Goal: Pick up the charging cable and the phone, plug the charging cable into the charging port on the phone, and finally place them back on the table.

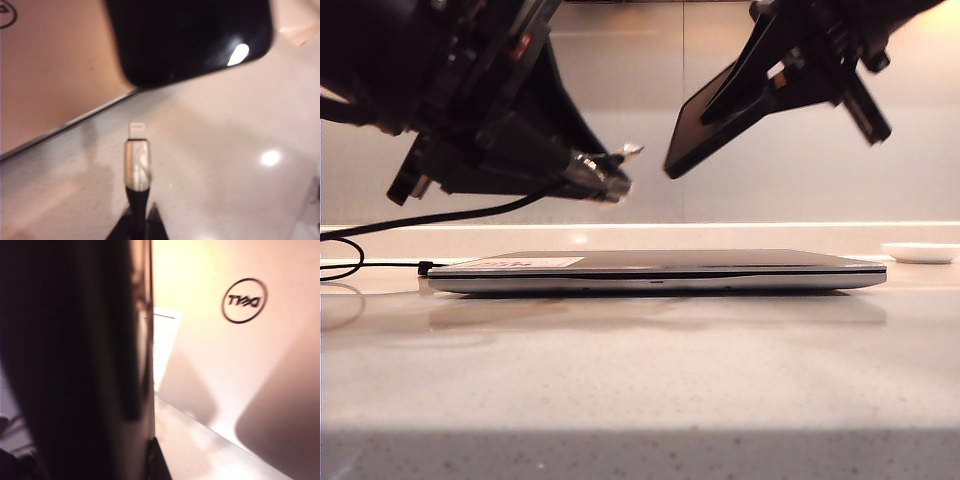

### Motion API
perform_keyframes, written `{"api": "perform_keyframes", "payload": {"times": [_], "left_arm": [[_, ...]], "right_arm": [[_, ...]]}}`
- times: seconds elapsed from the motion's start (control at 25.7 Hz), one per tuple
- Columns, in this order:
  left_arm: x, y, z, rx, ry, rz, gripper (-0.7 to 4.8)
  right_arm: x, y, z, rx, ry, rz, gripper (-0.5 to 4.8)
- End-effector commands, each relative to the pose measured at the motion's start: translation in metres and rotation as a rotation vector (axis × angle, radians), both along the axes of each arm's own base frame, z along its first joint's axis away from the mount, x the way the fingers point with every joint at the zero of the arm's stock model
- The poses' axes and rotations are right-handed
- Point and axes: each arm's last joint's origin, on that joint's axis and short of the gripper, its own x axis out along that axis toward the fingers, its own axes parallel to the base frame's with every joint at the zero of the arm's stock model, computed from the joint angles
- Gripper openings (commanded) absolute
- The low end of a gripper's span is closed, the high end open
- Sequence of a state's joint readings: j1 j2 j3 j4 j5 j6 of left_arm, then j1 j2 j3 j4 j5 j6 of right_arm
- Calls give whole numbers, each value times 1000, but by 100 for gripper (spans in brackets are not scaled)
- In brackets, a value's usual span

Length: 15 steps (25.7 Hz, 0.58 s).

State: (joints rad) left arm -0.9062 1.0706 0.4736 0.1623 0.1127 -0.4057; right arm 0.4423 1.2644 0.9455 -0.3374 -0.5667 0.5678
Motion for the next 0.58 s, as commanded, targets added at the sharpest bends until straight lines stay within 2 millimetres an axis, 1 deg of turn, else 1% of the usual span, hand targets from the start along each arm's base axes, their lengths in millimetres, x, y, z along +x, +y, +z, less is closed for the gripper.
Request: {"api": "perform_keyframes", "payload": {"times": [0.04,0.31,0.43,0.58], "left_arm": [[-2,-4,4,-77,24,8,-6],[0,-6,3,-92,30,14,-6],[0,-6,3,-92,29,14,-6],[0,-6,3,-92,29,14,-6]], "right_arm": [[4,4,-4,198,-31,-49,-5],[0,2,-28,346,55,-125,-5],[-1,1,-33,385,79,-141,-5],[-2,1,-34,401,88,-131,-6]]}}
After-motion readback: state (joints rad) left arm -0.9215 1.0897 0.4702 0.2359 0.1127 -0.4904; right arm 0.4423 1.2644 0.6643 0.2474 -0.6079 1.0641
